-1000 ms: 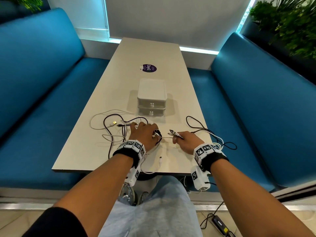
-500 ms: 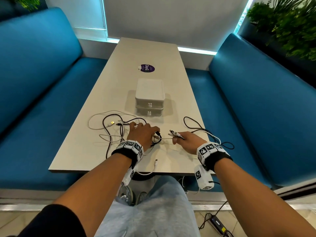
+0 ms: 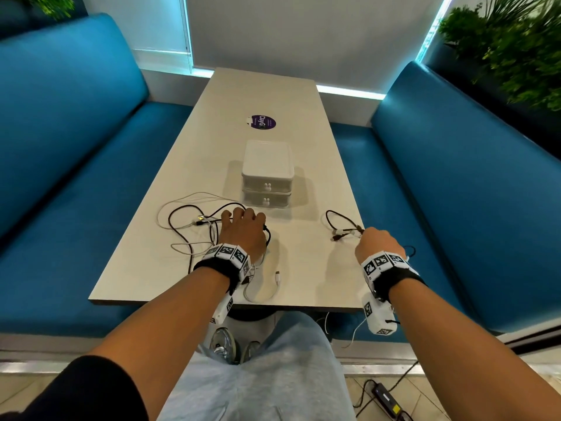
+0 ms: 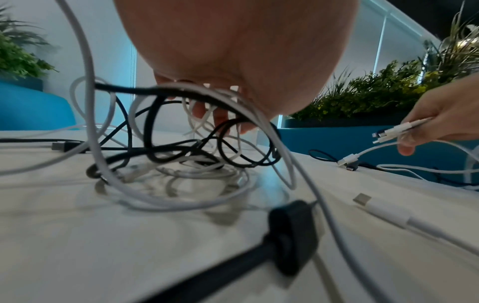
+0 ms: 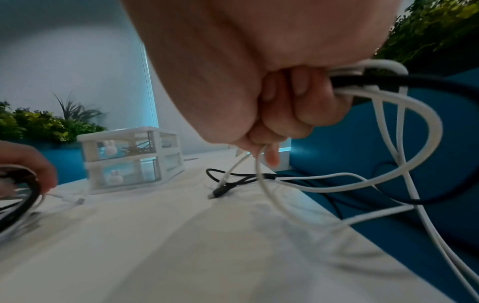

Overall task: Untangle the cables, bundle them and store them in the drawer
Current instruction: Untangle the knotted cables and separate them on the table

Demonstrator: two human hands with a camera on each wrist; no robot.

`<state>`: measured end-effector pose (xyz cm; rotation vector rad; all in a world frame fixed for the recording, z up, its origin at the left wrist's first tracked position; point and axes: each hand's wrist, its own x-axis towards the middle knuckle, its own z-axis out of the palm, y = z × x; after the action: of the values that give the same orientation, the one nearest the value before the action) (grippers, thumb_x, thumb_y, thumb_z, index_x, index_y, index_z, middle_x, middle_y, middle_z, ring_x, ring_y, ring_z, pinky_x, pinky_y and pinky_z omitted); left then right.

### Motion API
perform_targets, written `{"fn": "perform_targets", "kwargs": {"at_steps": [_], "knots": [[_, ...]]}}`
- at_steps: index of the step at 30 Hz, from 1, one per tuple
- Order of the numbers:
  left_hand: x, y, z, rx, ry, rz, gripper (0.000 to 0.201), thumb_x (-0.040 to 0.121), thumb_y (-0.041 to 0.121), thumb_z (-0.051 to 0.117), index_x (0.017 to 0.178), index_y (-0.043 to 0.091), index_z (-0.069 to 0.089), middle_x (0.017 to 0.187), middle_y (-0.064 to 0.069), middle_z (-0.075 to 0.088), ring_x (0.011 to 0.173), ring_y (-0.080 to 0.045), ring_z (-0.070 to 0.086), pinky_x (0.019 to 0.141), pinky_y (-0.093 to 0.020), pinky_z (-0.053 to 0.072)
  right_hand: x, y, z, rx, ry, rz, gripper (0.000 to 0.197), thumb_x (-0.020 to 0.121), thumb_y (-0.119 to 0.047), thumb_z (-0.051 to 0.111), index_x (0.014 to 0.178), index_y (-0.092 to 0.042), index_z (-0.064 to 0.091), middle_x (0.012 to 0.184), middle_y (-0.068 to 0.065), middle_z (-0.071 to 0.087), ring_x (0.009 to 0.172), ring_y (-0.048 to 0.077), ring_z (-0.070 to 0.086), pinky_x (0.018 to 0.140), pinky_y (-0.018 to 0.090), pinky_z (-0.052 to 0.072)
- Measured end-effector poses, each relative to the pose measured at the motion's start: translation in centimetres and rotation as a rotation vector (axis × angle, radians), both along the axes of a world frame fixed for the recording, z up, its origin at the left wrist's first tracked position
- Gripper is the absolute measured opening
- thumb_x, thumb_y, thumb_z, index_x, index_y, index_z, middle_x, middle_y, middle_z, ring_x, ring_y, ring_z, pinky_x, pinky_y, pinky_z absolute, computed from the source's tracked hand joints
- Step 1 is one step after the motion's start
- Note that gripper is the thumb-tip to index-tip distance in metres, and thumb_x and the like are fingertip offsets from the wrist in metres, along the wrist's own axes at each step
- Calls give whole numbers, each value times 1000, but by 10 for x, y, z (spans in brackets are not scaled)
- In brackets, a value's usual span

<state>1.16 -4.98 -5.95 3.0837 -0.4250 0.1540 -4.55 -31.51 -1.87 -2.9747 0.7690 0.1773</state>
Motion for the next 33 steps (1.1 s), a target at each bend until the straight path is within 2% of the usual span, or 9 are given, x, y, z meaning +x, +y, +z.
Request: {"fn": "perform_targets", "kwargs": {"at_steps": [3, 5, 8, 12, 18, 21, 25, 29, 33], "knots": [[-1, -1, 1, -84, -31, -18, 40, 92, 35, 41, 130, 26, 49, 130, 0, 51, 123, -28, 40, 103, -47, 26, -3, -2, -5, 37, -95, -34, 19, 93, -8, 41, 111, -6, 48, 110, 17, 61, 95, 36, 62, 71, 37, 41], [-2, -3, 3, -120, -38, -36, 43, 90, 36, 42, 131, 29, 49, 131, 0, 49, 123, -27, 39, 102, -46, 26, -4, 3, -9, 84, -169, 19, 20, 97, -16, 43, 115, -7, 42, 104, 18, 61, 94, 39, 62, 69, 37, 40], [-6, -3, 10, -116, -52, -14, 44, 88, 36, 44, 131, 30, 50, 134, -1, 46, 123, -29, 38, 102, -46, 25, -6, 16, -14, 173, -193, 175, 19, 99, -27, 45, 110, -11, 45, 93, 16, 61, 87, 39, 62, 65, 36, 42], [-11, 1, 16, -103, -69, 1, 42, 87, 37, 46, 128, 29, 53, 134, -3, 45, 124, -33, 37, 102, -47, 26, -9, 32, -25, 233, -125, 303, 25, 98, -31, 43, 95, -10, 57, 93, 16, 65, 88, 36, 61, 65, 33, 40], [-27, 4, 20, -98, -81, -323, 21, 82, 40, 53, 90, 22, 61, 104, 1, 49, 104, -27, 42, 88, -39, 32, -15, 56, -36, 350, 0, 422, 27, 99, -31, 45, 105, -12, 62, 104, 15, 67, 98, 35, 61, 77, 36, 46], [-38, 0, 22, -17, 59, -412, 32, 81, 55, 53, 75, 23, 57, 90, 1, 53, 97, -23, 45, 91, -41, 31, -19, 63, -40, 272, 29, 477, 26, 99, -37, 46, 105, -17, 60, 105, 13, 67, 99, 33, 61, 79, 37, 48], [-49, -5, 21, 223, 272, -475, 45, 70, 63, 62, 61, 20, 55, 68, 0, 56, 85, -23, 53, 100, -44, 26, -20, 57, -33, 151, 46, 364, 27, 98, -32, 44, 109, -15, 61, 109, 11, 64, 98, 31, 63, 79, 36, 51], [-52, -7, 16, 278, 327, -473, 31, 71, 48, 68, 64, 19, 60, 68, -1, 63, 85, -24, 61, 111, -48, 18, -21, 44, -24, 82, 74, 258, 21, 94, -19, 44, 102, -10, 61, 109, 11, 63, 95, 30, 64, 76, 35, 51], [-53, -10, 20, 256, 374, -440, 22, 76, 26, 63, 61, 18, 49, 66, -1, 57, 82, -27, 61, 117, -52, 10, -32, 35, -19, 33, 94, 204, 10, 92, -15, 46, 90, -12, 55, 106, 11, 64, 83, 29, 60, 68, 32, 45]]}}
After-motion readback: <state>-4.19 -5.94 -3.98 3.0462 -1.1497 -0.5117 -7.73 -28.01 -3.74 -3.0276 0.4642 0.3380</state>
